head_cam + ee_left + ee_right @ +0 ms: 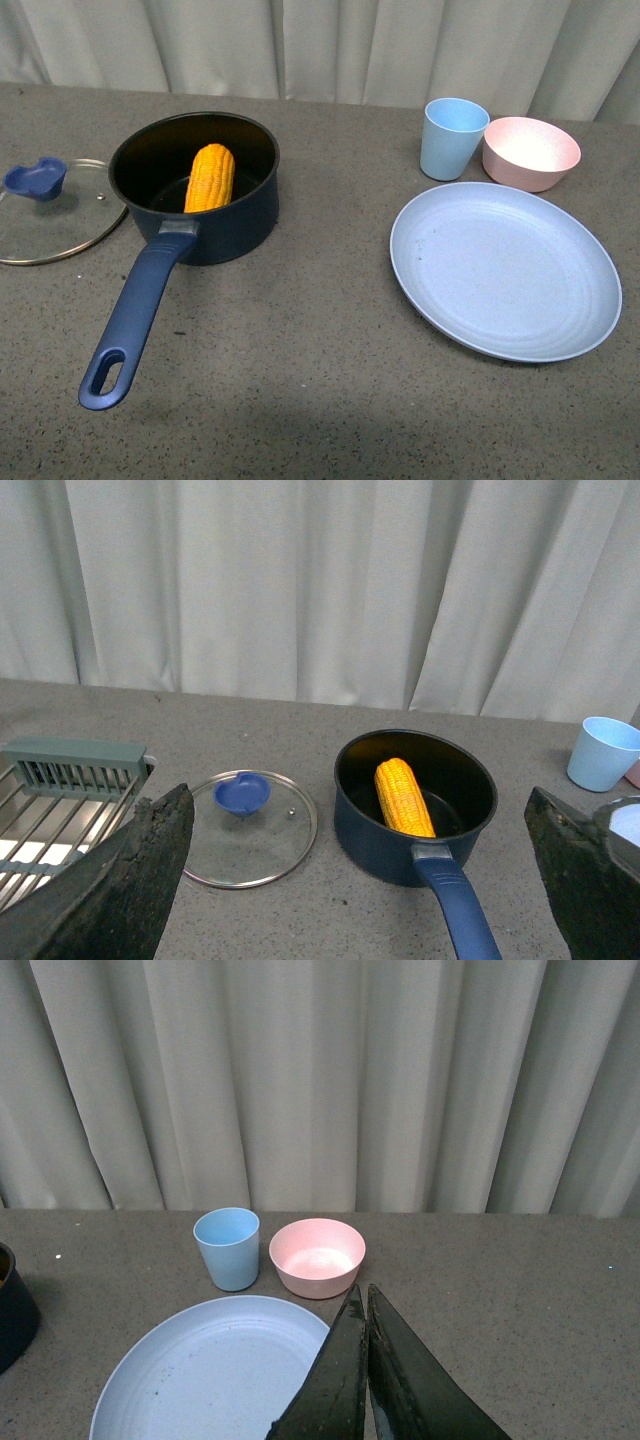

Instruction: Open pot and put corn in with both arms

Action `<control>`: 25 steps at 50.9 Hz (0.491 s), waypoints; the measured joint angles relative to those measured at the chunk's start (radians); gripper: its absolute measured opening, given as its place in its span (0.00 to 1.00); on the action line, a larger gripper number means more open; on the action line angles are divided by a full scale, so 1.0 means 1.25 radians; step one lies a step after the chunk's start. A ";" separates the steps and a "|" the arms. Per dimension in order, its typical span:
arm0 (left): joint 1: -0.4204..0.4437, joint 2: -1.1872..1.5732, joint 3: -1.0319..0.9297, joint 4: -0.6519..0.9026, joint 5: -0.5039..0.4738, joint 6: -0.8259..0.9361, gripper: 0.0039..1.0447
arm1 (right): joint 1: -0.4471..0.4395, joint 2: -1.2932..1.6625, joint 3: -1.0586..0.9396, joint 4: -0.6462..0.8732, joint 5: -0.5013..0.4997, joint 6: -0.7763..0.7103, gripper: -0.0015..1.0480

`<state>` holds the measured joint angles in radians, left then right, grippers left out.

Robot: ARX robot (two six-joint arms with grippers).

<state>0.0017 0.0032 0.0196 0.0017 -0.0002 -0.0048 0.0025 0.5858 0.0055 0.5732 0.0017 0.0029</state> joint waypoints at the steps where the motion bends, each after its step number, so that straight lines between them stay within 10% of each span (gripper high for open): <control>1: 0.000 0.000 0.000 0.000 0.000 0.000 0.94 | 0.000 -0.010 0.000 -0.009 0.000 0.000 0.01; 25: 0.000 0.000 0.000 0.000 0.000 0.000 0.94 | 0.000 -0.210 0.000 -0.197 0.000 0.000 0.01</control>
<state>0.0017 0.0032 0.0196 0.0017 -0.0002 -0.0044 0.0025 0.3233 0.0051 0.3264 0.0017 0.0029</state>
